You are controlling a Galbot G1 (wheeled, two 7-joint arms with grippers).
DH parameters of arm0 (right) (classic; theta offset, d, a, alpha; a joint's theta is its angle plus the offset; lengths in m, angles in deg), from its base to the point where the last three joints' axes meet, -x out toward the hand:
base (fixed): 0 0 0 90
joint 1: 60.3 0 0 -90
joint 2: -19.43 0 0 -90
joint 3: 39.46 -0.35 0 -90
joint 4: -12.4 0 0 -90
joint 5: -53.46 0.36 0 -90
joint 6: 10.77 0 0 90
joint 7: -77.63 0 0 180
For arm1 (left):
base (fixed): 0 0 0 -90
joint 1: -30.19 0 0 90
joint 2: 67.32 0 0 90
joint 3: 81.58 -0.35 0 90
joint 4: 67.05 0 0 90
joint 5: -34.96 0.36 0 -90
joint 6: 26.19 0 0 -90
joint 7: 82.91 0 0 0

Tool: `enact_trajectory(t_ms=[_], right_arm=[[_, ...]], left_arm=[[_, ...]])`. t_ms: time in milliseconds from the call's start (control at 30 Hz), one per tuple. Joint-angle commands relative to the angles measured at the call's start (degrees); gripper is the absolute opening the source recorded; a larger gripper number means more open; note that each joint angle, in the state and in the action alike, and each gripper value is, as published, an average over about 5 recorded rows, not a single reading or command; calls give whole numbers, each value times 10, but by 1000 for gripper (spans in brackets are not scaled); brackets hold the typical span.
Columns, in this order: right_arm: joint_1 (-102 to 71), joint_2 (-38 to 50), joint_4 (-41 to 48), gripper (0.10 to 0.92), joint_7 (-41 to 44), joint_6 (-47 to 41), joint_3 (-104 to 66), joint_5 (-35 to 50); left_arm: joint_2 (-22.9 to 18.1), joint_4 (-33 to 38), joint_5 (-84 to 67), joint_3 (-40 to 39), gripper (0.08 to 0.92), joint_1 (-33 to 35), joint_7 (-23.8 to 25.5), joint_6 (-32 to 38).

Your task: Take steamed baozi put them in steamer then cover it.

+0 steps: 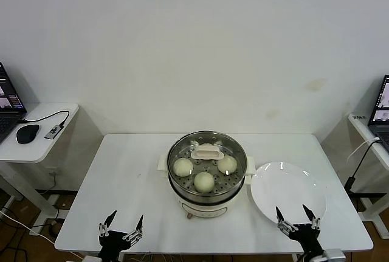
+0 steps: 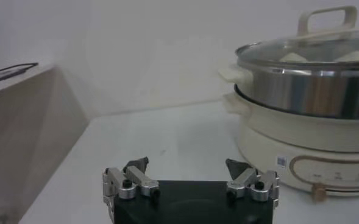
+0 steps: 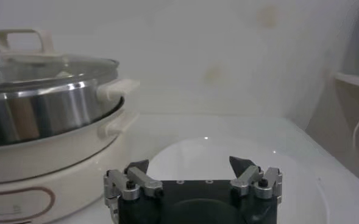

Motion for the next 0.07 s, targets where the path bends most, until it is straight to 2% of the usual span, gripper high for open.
enact_trajectory(t_ms=[33, 67], right_arm=[[0, -11, 1, 823, 2, 0, -2, -15], [0, -12, 2, 823, 2, 0, -2, -17]], left_arm=[[3, 6, -2, 3, 823, 8, 3, -2], [3, 7, -2, 3, 823, 8, 3, -2]])
